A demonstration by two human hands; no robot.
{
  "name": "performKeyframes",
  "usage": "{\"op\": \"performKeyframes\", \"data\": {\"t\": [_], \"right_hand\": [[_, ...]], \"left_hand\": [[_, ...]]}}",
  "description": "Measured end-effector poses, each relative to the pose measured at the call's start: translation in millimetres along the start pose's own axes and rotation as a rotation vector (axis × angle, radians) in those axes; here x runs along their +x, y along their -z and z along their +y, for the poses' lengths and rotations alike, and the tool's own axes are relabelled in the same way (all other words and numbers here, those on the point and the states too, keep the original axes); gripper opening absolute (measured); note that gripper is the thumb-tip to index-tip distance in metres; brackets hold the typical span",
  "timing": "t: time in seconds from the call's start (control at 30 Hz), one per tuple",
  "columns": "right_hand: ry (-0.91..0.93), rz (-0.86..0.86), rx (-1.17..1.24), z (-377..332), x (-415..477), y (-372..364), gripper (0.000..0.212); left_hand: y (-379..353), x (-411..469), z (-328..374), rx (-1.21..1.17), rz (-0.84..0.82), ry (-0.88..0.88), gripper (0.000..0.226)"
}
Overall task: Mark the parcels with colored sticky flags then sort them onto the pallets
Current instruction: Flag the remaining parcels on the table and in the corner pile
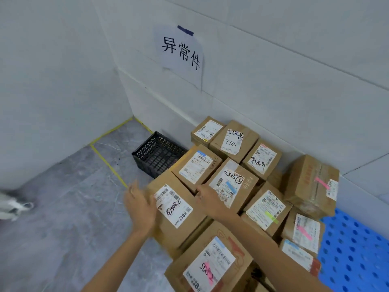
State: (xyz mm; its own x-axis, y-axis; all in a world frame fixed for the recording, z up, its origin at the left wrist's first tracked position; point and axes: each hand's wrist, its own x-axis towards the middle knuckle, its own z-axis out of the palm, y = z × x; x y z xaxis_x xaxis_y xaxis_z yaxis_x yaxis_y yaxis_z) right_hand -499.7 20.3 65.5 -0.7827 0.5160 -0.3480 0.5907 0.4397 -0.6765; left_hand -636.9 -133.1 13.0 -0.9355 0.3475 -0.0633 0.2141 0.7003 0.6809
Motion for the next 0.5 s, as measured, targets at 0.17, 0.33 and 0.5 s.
{"op": "performKeyframes", "data": {"t": [0.17,0.33,0.5], "right_hand": [[0.061,-0.123,-0.299,-3.9,14.3,-22.3,0.018],[0.104,-0.164,-0.240,-13.5,20.1,-35.7,0.044],[0.214,-0.046,0.004,-42.3,-3.3,-16.0,0.049]], "left_hand": [[-12.2,-35.4,-25.5,-0.328,-0.241,0.419,0.070],[-7.6,-49.9,-8.0,-0.670,-0.300,0.562,0.043],[39.8,-41.7,6.8,-0.692,-0.126,0.388,0.040]]}}
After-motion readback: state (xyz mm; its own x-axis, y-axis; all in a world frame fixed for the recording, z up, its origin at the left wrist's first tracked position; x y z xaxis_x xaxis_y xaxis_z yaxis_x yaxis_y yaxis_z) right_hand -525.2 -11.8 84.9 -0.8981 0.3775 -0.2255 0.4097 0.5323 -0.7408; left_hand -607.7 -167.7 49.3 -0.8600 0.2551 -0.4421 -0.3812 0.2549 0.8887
